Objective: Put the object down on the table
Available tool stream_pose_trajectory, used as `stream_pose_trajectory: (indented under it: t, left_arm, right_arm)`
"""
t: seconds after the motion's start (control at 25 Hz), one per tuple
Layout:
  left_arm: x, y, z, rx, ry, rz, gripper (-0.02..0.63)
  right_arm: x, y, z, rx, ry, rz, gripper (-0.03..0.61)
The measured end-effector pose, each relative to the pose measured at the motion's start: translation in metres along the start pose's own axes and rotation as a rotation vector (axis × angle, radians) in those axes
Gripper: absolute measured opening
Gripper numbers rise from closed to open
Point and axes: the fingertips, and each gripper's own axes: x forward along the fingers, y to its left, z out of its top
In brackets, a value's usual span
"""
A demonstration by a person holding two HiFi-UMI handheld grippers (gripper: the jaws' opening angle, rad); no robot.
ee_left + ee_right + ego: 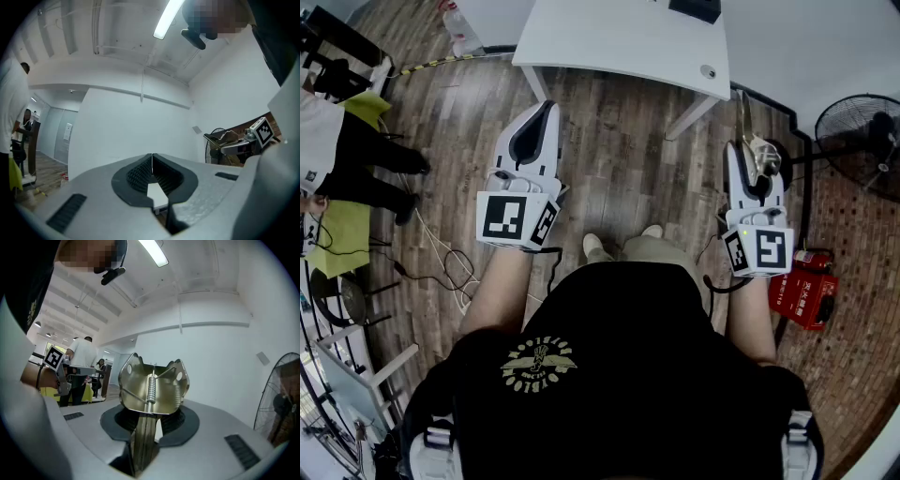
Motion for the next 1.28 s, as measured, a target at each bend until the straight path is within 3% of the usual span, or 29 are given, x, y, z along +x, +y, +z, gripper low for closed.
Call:
stream_pose_trajectory:
  t: [0.2, 0.4, 0.88, 1.28]
  left_arm:
    - [-0.005, -0.006, 0.005, 0.03, 0.003, -0.028, 0.011]
    - [0.013, 0.001, 0.0, 0.036, -0.016, -0.008, 0.011]
    - [0.086, 0.021, -0.019, -0.001, 0.006, -0.005, 0.006]
    - [0.136, 0.04, -0.033, 0.016, 0.032, 0.027, 0.006]
  right_arm:
    - [0.0, 0.007, -0.002, -0.006, 0.012, -0.007, 0.094]
    - [0.018, -0.009, -0.006, 0.004, 0.005, -0.035, 0.094]
    - [0.08, -0.048, -0.016, 0.004, 0.003, -0.028, 0.094]
    - [0.131, -0.081, -0.032, 0.017, 0.035, -0.02, 0.094]
